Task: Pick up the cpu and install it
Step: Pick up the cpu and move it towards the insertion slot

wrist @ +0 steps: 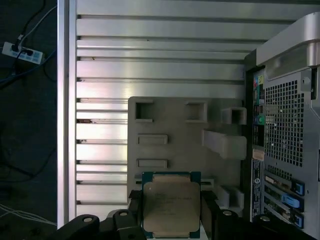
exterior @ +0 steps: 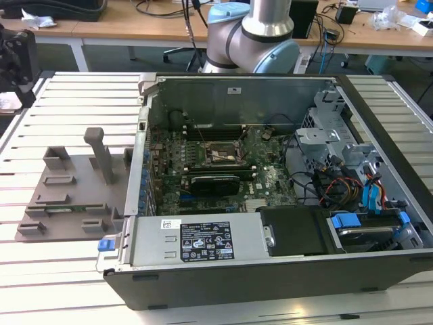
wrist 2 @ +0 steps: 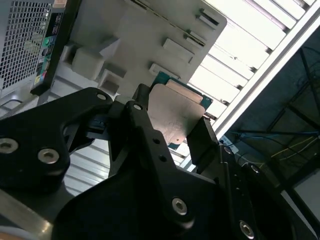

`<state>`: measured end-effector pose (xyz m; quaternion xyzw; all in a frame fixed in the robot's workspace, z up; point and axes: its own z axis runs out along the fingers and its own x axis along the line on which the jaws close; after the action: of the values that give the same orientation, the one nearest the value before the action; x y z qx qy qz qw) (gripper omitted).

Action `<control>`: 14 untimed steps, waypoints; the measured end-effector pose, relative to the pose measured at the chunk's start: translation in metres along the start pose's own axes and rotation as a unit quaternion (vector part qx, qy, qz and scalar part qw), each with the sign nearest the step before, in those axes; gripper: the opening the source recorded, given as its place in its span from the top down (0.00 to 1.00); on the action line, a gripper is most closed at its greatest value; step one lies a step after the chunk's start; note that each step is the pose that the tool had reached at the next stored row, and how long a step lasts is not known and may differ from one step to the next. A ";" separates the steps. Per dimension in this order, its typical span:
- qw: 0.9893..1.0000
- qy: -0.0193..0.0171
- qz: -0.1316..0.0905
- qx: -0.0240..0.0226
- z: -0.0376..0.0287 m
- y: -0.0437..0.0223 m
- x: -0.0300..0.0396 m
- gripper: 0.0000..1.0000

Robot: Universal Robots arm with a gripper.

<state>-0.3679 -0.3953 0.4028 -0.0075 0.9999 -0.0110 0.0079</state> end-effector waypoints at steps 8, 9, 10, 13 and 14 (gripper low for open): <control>1.000 0.000 0.000 0.000 0.0004 -0.0003 -0.0276 0.45; 1.000 0.000 0.000 0.000 0.0004 -0.0003 -0.0303 0.45; 1.000 0.000 0.000 0.000 0.0005 -0.0003 -0.0323 0.45; 1.000 0.000 0.000 0.000 0.0007 -0.0004 -0.0434 0.45; 1.000 0.000 0.000 0.000 0.0008 -0.0004 -0.0470 0.45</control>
<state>-0.3209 -0.3949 0.4028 -0.0076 0.9999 -0.0110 0.0077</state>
